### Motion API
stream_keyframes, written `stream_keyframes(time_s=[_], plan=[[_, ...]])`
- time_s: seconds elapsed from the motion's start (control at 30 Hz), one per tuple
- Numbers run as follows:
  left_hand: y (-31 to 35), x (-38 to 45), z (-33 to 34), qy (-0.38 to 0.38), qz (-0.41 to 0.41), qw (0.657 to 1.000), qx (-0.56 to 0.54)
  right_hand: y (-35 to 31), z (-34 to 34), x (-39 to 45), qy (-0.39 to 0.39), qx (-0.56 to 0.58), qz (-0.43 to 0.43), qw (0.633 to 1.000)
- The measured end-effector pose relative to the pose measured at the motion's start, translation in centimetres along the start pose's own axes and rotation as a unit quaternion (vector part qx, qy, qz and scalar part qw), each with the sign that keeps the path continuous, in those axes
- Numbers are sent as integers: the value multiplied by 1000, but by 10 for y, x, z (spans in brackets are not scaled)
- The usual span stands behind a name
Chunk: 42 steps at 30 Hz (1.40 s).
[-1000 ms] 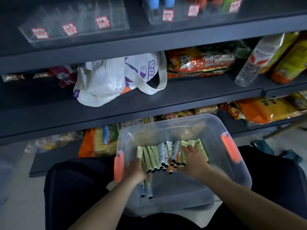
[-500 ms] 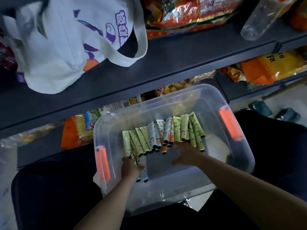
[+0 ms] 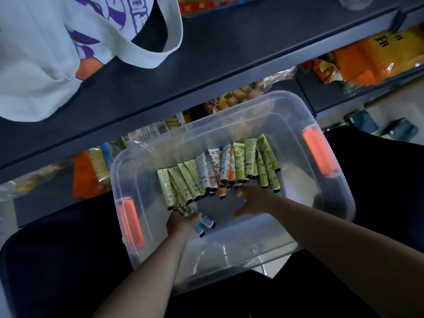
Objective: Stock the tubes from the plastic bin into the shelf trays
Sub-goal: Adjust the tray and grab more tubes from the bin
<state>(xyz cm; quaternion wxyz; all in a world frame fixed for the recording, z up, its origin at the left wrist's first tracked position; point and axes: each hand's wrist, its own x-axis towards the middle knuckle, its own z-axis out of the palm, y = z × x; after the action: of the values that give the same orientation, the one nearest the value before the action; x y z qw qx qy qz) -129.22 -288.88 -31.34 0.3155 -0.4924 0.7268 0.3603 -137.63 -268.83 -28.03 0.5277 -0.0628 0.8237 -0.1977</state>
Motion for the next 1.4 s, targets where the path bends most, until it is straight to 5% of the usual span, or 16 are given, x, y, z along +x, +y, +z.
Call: stream_keyframes(time_s=[0.4, 0.63, 1.4], plan=[[-5, 14, 9, -85, -70, 979, -174, 11, 3, 16, -37, 21, 17, 999], [-4, 11, 8, -99, -83, 973, -191, -4, 13, 29, -117, 38, -23, 992], [-6, 17, 6, -145, -143, 932, -300, -8, 27, 48, -145, 187, 7, 972]])
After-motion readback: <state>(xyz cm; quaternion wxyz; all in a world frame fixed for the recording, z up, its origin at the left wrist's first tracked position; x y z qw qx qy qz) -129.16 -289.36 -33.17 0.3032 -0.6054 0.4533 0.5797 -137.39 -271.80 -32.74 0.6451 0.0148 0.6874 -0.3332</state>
